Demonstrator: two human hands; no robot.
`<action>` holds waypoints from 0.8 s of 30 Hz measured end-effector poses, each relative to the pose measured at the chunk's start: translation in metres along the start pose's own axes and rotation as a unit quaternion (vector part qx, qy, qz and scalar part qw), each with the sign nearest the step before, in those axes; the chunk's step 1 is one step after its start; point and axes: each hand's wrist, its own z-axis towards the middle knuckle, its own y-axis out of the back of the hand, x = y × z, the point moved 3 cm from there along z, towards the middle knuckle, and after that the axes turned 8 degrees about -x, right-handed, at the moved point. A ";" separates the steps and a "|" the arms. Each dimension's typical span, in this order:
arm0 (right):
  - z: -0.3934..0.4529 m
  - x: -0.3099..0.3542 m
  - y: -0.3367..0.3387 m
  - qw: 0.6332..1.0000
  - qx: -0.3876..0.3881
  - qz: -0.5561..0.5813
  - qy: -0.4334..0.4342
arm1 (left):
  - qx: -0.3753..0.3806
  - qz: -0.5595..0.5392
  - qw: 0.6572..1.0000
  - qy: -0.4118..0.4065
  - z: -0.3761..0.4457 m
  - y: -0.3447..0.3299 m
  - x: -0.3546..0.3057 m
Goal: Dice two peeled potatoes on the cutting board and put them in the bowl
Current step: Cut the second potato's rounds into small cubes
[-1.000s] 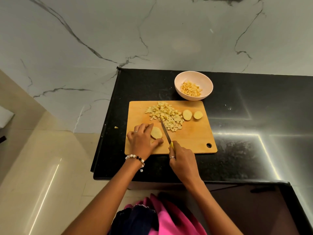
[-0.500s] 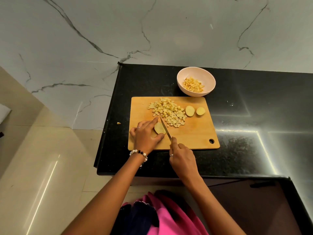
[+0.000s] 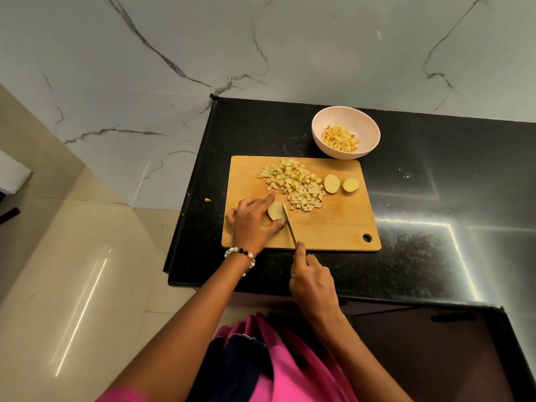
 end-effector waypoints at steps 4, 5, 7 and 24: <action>0.015 0.003 0.007 0.999 -0.006 0.031 -0.004 | 0.009 0.002 1.000 0.000 0.000 0.000 0.001; 0.018 0.003 0.008 0.999 -0.011 0.037 -0.001 | 0.009 0.001 1.000 -0.001 0.000 0.000 0.001; 0.024 0.003 0.007 0.999 -0.013 0.041 0.002 | 0.011 0.000 1.000 0.002 0.000 0.001 0.001; 0.011 0.013 0.003 0.999 0.005 -0.025 0.022 | 0.004 -0.017 1.000 0.003 0.002 0.000 0.002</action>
